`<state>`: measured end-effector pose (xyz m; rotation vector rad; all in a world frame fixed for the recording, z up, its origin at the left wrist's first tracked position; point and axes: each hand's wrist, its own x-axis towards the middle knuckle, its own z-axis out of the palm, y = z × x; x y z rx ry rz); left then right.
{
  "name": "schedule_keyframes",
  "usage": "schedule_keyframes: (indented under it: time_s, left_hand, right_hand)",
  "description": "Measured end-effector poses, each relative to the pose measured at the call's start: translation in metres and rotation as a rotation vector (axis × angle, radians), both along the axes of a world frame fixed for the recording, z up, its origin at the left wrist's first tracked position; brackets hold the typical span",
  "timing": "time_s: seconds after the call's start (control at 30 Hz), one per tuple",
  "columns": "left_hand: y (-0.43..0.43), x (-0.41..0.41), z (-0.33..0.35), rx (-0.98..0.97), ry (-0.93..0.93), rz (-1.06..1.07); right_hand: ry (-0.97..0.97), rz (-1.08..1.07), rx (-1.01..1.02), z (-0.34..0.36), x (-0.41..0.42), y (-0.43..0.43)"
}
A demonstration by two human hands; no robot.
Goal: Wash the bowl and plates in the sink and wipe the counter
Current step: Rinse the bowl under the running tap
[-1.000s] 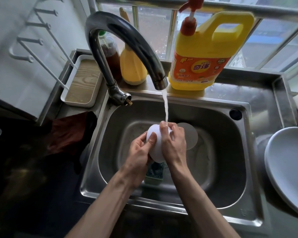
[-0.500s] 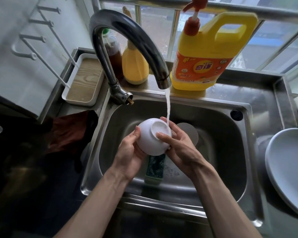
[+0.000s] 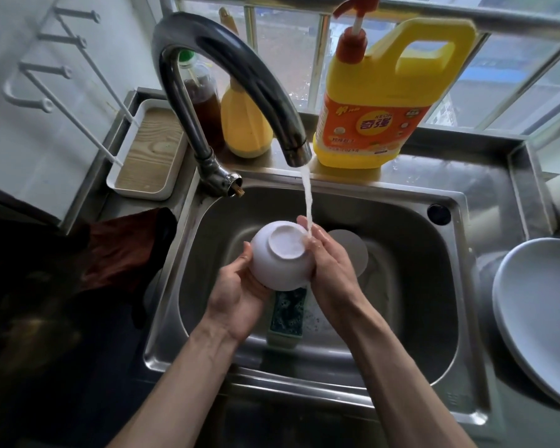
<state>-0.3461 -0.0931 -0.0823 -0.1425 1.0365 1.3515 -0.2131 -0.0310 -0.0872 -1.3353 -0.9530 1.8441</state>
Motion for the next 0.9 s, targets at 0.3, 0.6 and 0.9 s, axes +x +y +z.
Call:
schedule_keyframes:
  time_s: [0.3, 0.6, 0.9]
  left_hand:
    - [0.01, -0.005, 0.0, -0.001, -0.068, 0.018]
    - [0.021, 0.012, -0.015, -0.079, 0.385, -0.158]
    - [0.036, 0.039, -0.018, -0.059, 1.153, -0.262]
  right_hand:
    - [0.271, -0.047, -0.248, 0.005, 0.022, -0.001]
    - [0.305, -0.235, -0.38, 0.011, 0.025, 0.001]
    - [0.302, -0.204, -0.315, 0.011, 0.016, -0.006]
